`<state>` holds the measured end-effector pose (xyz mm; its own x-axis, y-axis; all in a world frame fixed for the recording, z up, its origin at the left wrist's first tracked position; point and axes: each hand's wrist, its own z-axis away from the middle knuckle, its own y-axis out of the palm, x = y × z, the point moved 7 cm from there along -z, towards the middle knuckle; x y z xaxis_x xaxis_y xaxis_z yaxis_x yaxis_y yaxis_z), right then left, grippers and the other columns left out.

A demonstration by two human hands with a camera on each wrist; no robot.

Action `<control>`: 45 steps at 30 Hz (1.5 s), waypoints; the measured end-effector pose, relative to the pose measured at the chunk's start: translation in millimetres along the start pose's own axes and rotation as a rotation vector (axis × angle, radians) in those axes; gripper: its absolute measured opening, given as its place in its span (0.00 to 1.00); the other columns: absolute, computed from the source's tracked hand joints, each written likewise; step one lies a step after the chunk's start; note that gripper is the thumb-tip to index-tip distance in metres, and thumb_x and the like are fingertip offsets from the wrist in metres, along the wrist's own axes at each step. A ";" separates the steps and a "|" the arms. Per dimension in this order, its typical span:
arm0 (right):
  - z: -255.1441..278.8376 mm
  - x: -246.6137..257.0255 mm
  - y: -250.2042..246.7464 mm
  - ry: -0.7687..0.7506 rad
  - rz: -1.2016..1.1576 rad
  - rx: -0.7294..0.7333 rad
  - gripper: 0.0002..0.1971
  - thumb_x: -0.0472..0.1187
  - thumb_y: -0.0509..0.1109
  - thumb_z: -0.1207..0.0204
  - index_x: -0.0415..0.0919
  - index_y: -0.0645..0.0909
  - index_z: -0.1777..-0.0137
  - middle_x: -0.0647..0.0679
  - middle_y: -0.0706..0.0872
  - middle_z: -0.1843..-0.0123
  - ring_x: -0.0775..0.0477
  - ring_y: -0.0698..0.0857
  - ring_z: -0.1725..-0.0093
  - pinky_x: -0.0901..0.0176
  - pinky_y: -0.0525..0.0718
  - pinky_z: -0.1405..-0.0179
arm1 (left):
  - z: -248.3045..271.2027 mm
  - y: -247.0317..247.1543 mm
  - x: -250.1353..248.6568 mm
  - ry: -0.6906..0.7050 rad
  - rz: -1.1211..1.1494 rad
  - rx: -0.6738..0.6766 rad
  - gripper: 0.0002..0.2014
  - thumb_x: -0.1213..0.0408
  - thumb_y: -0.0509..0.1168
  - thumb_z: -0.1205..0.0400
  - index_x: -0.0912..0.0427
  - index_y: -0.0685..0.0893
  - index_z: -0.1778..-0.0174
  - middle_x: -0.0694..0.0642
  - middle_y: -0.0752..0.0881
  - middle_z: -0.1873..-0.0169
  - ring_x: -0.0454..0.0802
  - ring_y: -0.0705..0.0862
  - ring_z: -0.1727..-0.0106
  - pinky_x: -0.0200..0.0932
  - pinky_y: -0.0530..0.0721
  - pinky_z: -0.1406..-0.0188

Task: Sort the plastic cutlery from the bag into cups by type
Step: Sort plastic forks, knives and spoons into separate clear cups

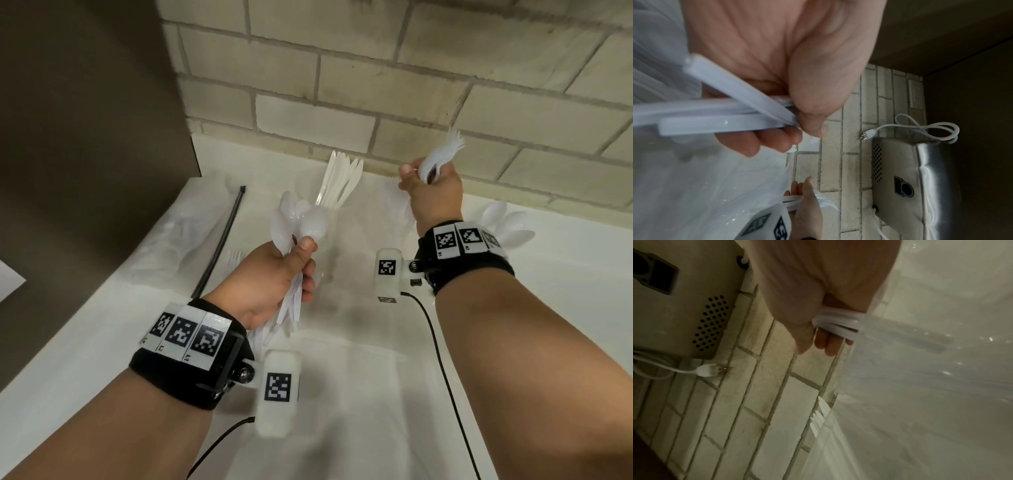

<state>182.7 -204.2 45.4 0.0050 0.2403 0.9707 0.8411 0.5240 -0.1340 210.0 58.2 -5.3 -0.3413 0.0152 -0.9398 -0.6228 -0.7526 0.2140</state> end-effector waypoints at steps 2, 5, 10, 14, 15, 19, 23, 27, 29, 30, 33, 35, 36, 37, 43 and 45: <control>-1.8 -3.9 -2.9 0.041 -0.034 -0.027 0.22 0.38 0.80 0.32 0.42 0.76 0.41 0.45 0.87 0.50 0.48 0.87 0.51 0.61 0.83 0.49 | -0.6 0.6 1.4 -0.002 0.005 0.007 0.13 0.54 0.60 0.16 0.60 0.81 0.49 0.52 0.79 0.70 0.48 0.79 0.70 0.43 0.83 0.67; -2.5 0.1 -2.5 0.063 0.005 -0.017 0.36 0.39 0.83 0.35 0.42 0.69 0.29 0.48 0.84 0.48 0.55 0.84 0.50 0.73 0.80 0.58 | -0.5 3.0 3.2 -0.006 -0.003 0.022 0.12 0.54 0.60 0.16 0.59 0.81 0.50 0.52 0.78 0.70 0.48 0.79 0.70 0.41 0.83 0.68; 1.7 5.8 -6.7 0.059 0.140 -0.051 0.40 0.47 0.83 0.36 0.45 0.67 0.26 0.46 0.77 0.32 0.50 0.79 0.36 0.60 0.80 0.38 | 1.3 5.4 2.6 0.003 0.008 0.031 0.11 0.56 0.60 0.15 0.61 0.80 0.51 0.52 0.78 0.70 0.47 0.79 0.71 0.39 0.84 0.69; 18.0 36.0 -10.4 -0.119 0.230 -0.115 0.31 0.48 0.79 0.33 0.44 0.73 0.30 0.46 0.77 0.33 0.54 0.77 0.38 0.59 0.79 0.35 | 2.2 5.6 -0.2 0.025 -0.041 0.025 0.11 0.56 0.64 0.17 0.62 0.78 0.57 0.54 0.76 0.70 0.49 0.79 0.70 0.43 0.85 0.67; 27.7 44.4 -5.7 -0.154 0.217 -0.084 0.27 0.47 0.78 0.31 0.44 0.75 0.33 0.46 0.79 0.35 0.54 0.78 0.39 0.58 0.80 0.36 | 1.9 5.3 -0.5 0.031 -0.068 0.020 0.12 0.56 0.66 0.19 0.61 0.78 0.60 0.54 0.76 0.72 0.49 0.78 0.71 0.44 0.84 0.68; 84.1 51.6 32.3 0.002 0.087 0.293 0.20 0.56 0.75 0.29 0.49 0.79 0.42 0.53 0.85 0.48 0.52 0.85 0.49 0.54 0.85 0.46 | -0.7 4.1 2.6 0.012 -0.151 0.014 0.12 0.56 0.75 0.25 0.58 0.80 0.64 0.53 0.71 0.80 0.49 0.71 0.79 0.44 0.73 0.73; 136.0 40.0 53.0 0.176 0.293 0.661 0.31 0.65 0.66 0.27 0.48 0.70 0.29 0.49 0.86 0.46 0.50 0.88 0.59 0.57 0.85 0.65 | 2.4 6.3 2.5 0.038 -0.200 0.008 0.06 0.61 0.78 0.29 0.54 0.87 0.66 0.51 0.73 0.83 0.47 0.69 0.81 0.39 0.72 0.78; 143.2 43.4 55.0 0.093 0.326 0.612 0.20 0.54 0.69 0.22 0.43 0.78 0.37 0.47 0.86 0.52 0.50 0.84 0.60 0.58 0.80 0.63 | 6.8 14.4 3.0 0.071 -0.257 0.043 0.13 0.61 0.77 0.28 0.61 0.88 0.50 0.54 0.80 0.72 0.45 0.71 0.79 0.39 0.76 0.78; 144.2 45.2 58.6 0.061 0.348 0.650 0.15 0.44 0.66 0.20 0.41 0.80 0.35 0.46 0.86 0.44 0.50 0.83 0.51 0.58 0.79 0.54 | 9.4 18.0 5.0 0.064 -0.270 0.065 0.09 0.62 0.77 0.27 0.59 0.86 0.54 0.49 0.81 0.75 0.45 0.72 0.79 0.39 0.77 0.78; 144.2 45.9 59.2 0.050 0.356 0.666 0.16 0.39 0.64 0.20 0.41 0.80 0.33 0.46 0.86 0.40 0.50 0.82 0.48 0.58 0.78 0.52 | 10.9 19.8 5.1 0.061 -0.261 0.074 0.07 0.63 0.76 0.26 0.57 0.86 0.56 0.45 0.81 0.77 0.45 0.73 0.79 0.39 0.78 0.77; 145.4 50.8 55.4 0.083 0.269 0.641 0.19 0.34 0.58 0.19 0.43 0.80 0.30 0.46 0.84 0.35 0.50 0.83 0.44 0.59 0.81 0.48 | 13.6 23.5 4.9 0.039 -0.226 0.106 0.05 0.64 0.75 0.26 0.54 0.85 0.60 0.50 0.79 0.73 0.44 0.74 0.79 0.40 0.79 0.76; 148.4 50.3 55.7 0.152 0.094 0.636 0.19 0.37 0.59 0.17 0.46 0.77 0.28 0.45 0.84 0.34 0.49 0.84 0.39 0.54 0.83 0.39 | 14.1 24.6 5.2 0.035 -0.254 0.116 0.06 0.62 0.76 0.26 0.58 0.85 0.60 0.53 0.75 0.71 0.45 0.72 0.80 0.40 0.76 0.77; 150.0 48.5 57.6 0.170 0.030 0.645 0.20 0.43 0.62 0.18 0.48 0.74 0.26 0.45 0.83 0.33 0.47 0.83 0.36 0.50 0.82 0.34 | 13.2 24.2 5.5 0.043 -0.287 0.106 0.11 0.61 0.77 0.27 0.63 0.85 0.58 0.54 0.74 0.73 0.45 0.70 0.80 0.40 0.74 0.78; 151.8 46.5 59.8 0.173 0.019 0.659 0.24 0.50 0.67 0.21 0.52 0.71 0.25 0.45 0.82 0.32 0.47 0.82 0.35 0.47 0.80 0.32 | 12.1 23.9 5.7 0.054 -0.333 0.089 0.16 0.59 0.77 0.27 0.67 0.84 0.55 0.54 0.74 0.75 0.46 0.69 0.81 0.40 0.73 0.79; 153.9 45.3 65.6 0.027 0.204 0.649 0.25 0.39 0.72 0.25 0.57 0.71 0.30 0.52 0.79 0.44 0.47 0.83 0.41 0.50 0.86 0.43 | 10.8 26.1 8.8 0.065 -0.420 0.090 0.18 0.55 0.79 0.32 0.62 0.84 0.55 0.71 0.77 0.74 0.54 0.71 0.80 0.43 0.72 0.78; 149.8 48.0 61.8 -0.007 0.227 0.625 0.20 0.33 0.65 0.22 0.54 0.72 0.34 0.52 0.79 0.49 0.48 0.83 0.45 0.63 0.82 0.49 | 11.2 26.0 12.4 0.038 -0.401 0.129 0.24 0.54 0.82 0.36 0.69 0.82 0.58 0.70 0.78 0.71 0.55 0.72 0.75 0.44 0.74 0.76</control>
<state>153.8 -37.9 53.8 0.1393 0.4047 0.9038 0.3475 0.8347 -0.4273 181.6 46.2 -8.4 -0.0292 0.2641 -0.9641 -0.7846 -0.6036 -0.1416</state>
